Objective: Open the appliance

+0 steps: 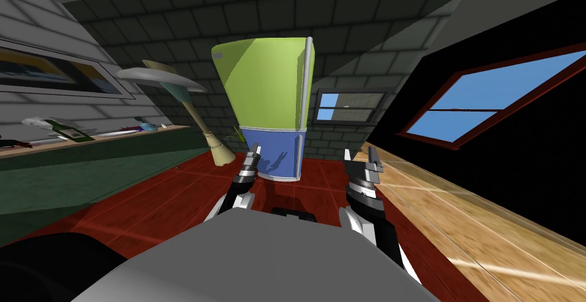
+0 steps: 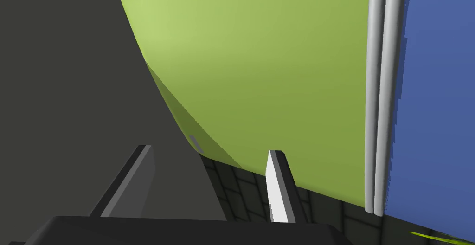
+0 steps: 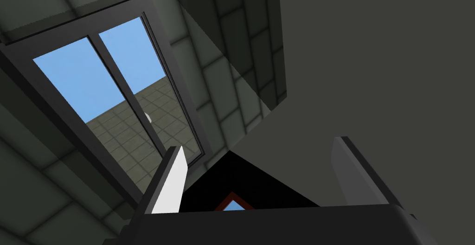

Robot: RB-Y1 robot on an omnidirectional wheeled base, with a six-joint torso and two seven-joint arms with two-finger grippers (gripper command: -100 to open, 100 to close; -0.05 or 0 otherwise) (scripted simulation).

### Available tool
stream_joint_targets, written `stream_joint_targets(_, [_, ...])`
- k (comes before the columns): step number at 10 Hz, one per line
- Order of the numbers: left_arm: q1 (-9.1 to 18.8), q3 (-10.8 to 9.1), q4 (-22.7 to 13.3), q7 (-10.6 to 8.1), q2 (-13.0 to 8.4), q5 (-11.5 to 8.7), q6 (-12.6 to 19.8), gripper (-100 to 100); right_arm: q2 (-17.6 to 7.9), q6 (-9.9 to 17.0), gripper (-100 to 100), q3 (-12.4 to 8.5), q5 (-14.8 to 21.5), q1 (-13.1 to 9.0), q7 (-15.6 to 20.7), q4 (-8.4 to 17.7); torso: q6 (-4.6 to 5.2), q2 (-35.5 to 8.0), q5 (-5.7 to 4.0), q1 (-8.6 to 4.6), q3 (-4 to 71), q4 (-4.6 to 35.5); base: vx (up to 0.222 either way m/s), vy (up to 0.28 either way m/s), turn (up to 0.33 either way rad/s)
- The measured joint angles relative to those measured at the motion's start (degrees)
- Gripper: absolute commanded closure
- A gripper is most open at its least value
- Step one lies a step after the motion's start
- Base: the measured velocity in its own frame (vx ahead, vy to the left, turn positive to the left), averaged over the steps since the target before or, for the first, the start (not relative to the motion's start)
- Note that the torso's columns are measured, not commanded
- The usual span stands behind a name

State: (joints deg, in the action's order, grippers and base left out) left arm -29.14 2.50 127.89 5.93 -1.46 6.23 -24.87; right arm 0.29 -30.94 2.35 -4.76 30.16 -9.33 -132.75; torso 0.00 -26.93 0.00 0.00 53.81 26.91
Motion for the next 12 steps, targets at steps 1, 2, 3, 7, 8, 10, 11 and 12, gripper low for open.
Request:
stream_joint_targets(1, [0.00,0.00,0.00,0.00,0.00,0.00,0.00,0,0.00,0.00,0,0.00,0.00,0.00,0.00,0.00,0.00,-4.23,0.00,0.00,8.46,4.23,0.000,0.000,0.000])
stream_joint_targets(2, [0.00,0.00,0.00,0.00,0.00,0.00,0.00,0,0.00,0.00,0,0.00,0.00,0.00,0.00,0.00,0.00,-8.46,0.00,0.00,16.92,8.46,0.000,0.000,0.000])
stream_joint_targets(3, [0.00,0.00,0.00,0.00,0.00,0.00,0.00,-100,0.00,0.00,0,0.00,0.00,0.00,0.00,0.00,0.00,-12.69,0.00,0.00,25.38,12.69,0.020,-0.018,-0.025])
stream_joint_targets(7, [0.82,-1.12,0.99,-0.70,-4.68,-0.66,3.65,-100,0.01,0.01,0,0.01,0.00,0.01,0.00,0.03,0.00,-15.32,-0.01,-0.04,30.76,15.34,0.031,-0.048,-0.033])
stream_joint_targets(8, [1.19,-1.51,1.25,-0.93,-5.90,-0.87,4.87,-100,0.01,0.01,0,0.01,0.00,0.01,0.00,0.03,0.00,-15.35,0.00,-0.01,30.76,15.36,0.048,-0.054,-0.037])
stream_joint_targets(10, [1.86,-2.46,2.15,-1.53,-8.58,-1.42,7.79,-100,0.01,0.01,0,0.01,0.00,0.01,0.00,0.03,0.00,-15.32,0.00,-0.02,30.78,15.36,0.064,-0.066,-0.040])
stream_joint_targets(11, [2.26,-3.04,2.66,-1.88,-10.05,-1.75,9.36,-100,0.01,0.00,0,0.01,0.00,0.01,0.00,0.03,0.00,-15.30,-0.01,-0.03,30.79,15.35,0.070,-0.064,-0.049])
stream_joint_targets(12, [2.65,-3.57,3.30,-2.23,-11.51,-2.06,10.99,-100,0.01,0.00,0,0.01,0.00,0.01,0.00,0.03,0.00,-15.33,0.00,0.00,30.78,15.36,0.036,-0.044,-0.020])
